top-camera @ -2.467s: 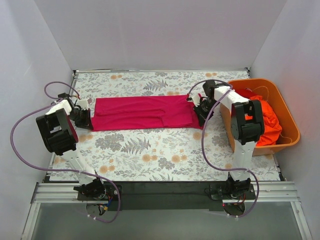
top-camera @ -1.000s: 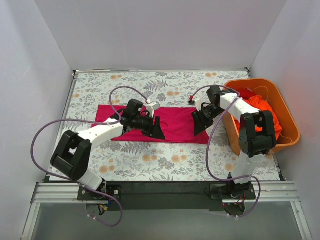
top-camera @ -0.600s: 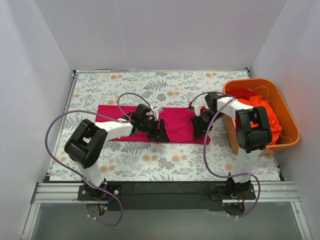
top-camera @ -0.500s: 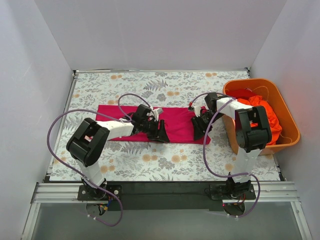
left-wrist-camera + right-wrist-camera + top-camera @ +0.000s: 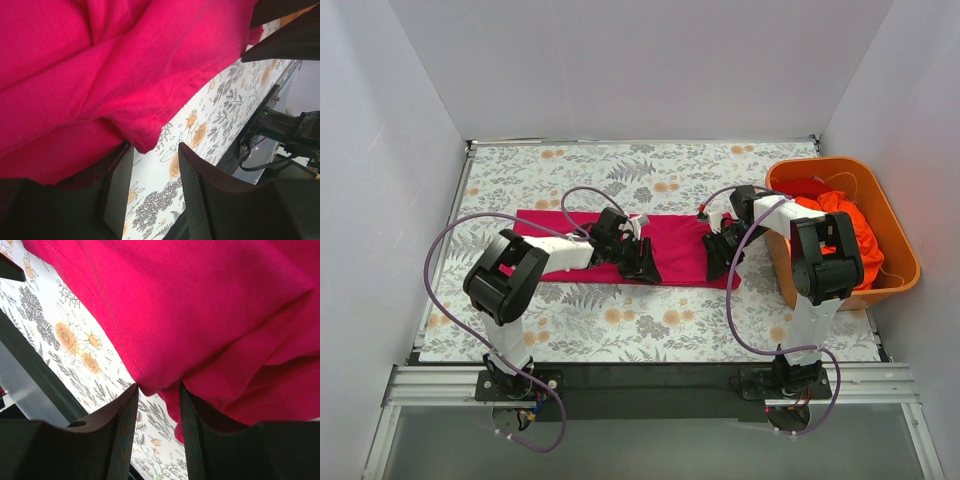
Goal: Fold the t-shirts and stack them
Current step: Fold the tshirt
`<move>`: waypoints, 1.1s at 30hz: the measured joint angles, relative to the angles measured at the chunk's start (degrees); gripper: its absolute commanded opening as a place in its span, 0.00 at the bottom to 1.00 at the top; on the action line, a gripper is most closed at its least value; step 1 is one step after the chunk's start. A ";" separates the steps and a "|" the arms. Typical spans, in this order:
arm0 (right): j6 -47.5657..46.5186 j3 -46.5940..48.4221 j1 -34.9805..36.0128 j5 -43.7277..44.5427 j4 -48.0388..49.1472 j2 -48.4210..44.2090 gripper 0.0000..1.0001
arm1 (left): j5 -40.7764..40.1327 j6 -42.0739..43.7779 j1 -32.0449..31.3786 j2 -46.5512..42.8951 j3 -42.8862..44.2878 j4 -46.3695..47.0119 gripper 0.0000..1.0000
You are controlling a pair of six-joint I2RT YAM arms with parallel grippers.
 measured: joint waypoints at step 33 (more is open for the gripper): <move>-0.11 12.59 0.83 -3.78 -2.38 0.31 0.01 | 1.05 1.79 2.91 0.79 9.53 0.35 0.00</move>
